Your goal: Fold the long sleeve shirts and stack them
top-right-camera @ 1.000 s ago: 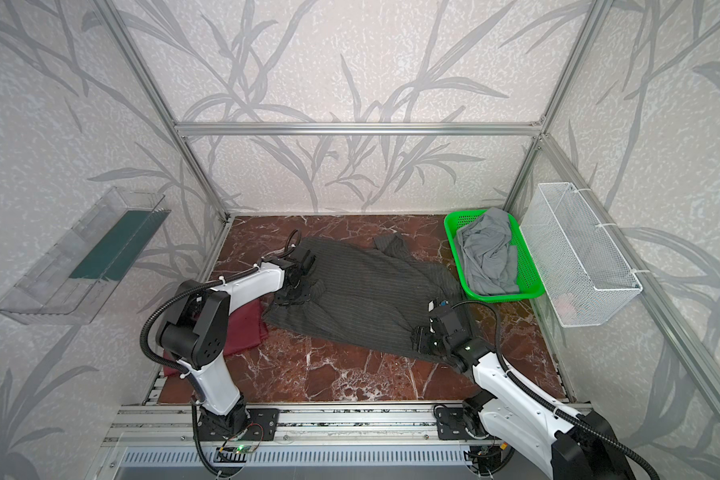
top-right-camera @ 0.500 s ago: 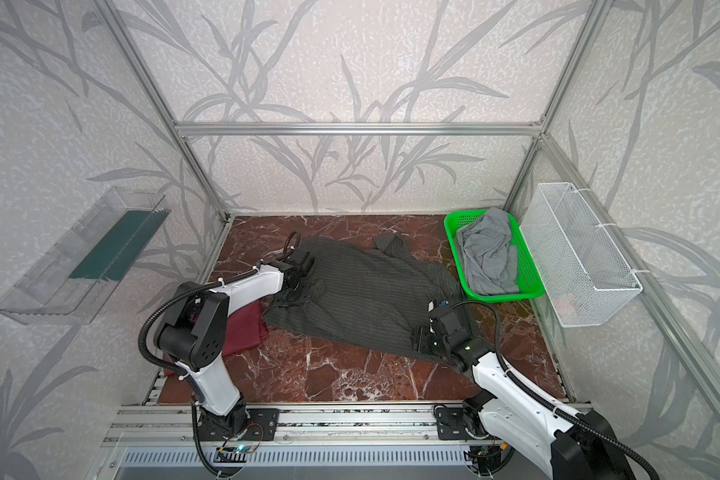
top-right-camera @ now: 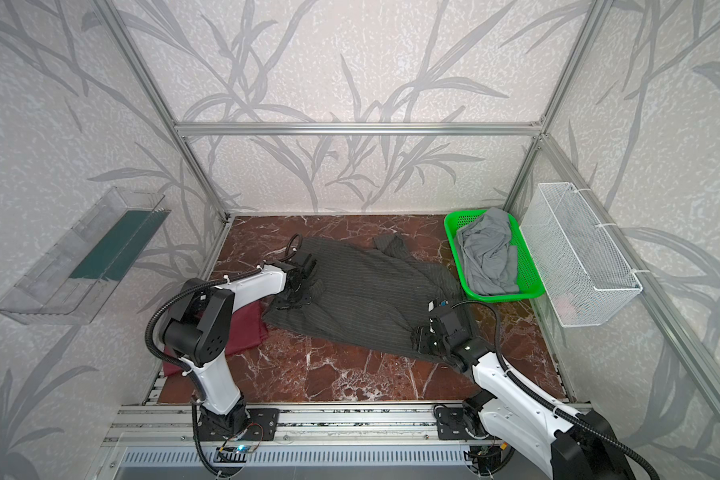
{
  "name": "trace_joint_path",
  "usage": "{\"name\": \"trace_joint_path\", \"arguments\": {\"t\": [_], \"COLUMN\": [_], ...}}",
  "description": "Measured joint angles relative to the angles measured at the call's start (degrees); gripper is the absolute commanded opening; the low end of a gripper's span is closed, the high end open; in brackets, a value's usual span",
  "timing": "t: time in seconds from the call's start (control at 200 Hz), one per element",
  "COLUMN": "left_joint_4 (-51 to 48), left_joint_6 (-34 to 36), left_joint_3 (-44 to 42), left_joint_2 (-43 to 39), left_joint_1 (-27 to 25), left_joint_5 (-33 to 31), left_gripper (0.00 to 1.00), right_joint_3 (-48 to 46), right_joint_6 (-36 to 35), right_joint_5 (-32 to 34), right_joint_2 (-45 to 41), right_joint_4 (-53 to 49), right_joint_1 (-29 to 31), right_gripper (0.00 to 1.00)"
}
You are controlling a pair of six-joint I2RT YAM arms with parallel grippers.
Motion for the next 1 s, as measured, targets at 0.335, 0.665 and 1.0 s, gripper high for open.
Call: {"name": "trace_joint_path", "arguments": {"t": [0.335,0.665,1.0], "left_joint_4": [-0.46,-3.37,-5.77], "left_joint_6": [0.15,2.6,5.18], "left_joint_3": [0.02,2.21,2.34], "left_joint_2": [-0.87,-9.7,-14.32], "left_joint_1": [0.0,0.57,3.93], "left_joint_5": [-0.66,-5.03,-7.37], "left_gripper": [0.0,0.0,0.0], "right_joint_3": [-0.22,-0.22,-0.22], "right_joint_6": [0.0,0.0,0.0], "right_joint_5": [0.02,0.0,0.0], "right_joint_2": [-0.81,-1.09,-1.99], "right_joint_4": [-0.07,-0.07,-0.22], "right_joint_1": [0.0,0.0,0.0], "right_gripper": [0.64,0.64,0.64]}}
